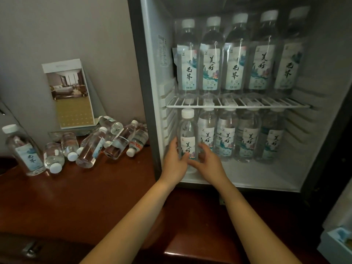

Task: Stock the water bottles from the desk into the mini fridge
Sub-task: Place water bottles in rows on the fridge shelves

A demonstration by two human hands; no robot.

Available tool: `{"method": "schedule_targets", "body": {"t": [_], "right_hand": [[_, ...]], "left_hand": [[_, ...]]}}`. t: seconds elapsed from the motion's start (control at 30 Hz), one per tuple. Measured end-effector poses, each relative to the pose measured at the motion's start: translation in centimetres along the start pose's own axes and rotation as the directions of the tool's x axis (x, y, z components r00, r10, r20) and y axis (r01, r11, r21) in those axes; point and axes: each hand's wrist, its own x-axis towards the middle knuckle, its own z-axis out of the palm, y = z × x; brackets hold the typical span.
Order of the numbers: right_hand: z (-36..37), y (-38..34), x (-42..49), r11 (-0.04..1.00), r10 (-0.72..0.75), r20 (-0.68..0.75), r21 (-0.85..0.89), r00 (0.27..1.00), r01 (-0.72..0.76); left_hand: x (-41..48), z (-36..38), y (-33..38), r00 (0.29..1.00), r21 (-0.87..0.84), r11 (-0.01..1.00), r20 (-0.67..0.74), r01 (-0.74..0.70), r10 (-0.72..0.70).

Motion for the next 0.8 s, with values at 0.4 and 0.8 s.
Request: {"method": "schedule_targets", "body": {"t": [0.4,0.8], "right_hand": [[0.8,-0.6,2.1,0.951,0.030,-0.261,-0.288,0.965,-0.108],[1.3,-0.4,3.4,0.938,-0.018,-0.311,-0.334,0.950,-0.091]], "left_hand": [[2.8,2.0,-0.1,0.990,0.165,0.977,-0.070,0.133,-0.123],[4.6,2.4,-0.5,0.981,0.186,0.964,-0.076,0.192,-0.181]]}}
